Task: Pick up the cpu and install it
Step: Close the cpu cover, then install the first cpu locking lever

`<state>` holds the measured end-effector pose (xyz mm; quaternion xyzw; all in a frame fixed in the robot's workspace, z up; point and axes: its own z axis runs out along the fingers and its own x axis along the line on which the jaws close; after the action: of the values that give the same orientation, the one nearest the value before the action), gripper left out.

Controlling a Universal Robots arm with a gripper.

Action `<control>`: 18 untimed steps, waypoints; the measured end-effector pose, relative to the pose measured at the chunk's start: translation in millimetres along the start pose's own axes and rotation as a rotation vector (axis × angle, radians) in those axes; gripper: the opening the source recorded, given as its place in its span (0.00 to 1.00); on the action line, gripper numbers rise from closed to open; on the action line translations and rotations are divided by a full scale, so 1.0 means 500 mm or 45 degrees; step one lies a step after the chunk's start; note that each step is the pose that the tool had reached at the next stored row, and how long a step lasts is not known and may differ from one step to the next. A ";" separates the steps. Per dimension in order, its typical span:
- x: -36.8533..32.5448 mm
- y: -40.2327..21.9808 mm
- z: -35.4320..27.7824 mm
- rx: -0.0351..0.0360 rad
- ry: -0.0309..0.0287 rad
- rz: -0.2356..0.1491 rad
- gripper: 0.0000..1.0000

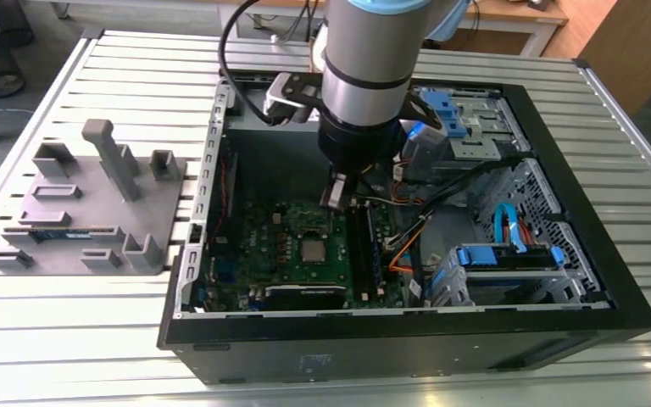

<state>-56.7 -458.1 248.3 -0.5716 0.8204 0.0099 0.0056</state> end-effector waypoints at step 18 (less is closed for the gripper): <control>0.008 -0.003 0.000 0.0021 0.0067 -0.018 0.11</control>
<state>-56.7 -462.2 248.3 -0.5774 0.8164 0.0077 0.0040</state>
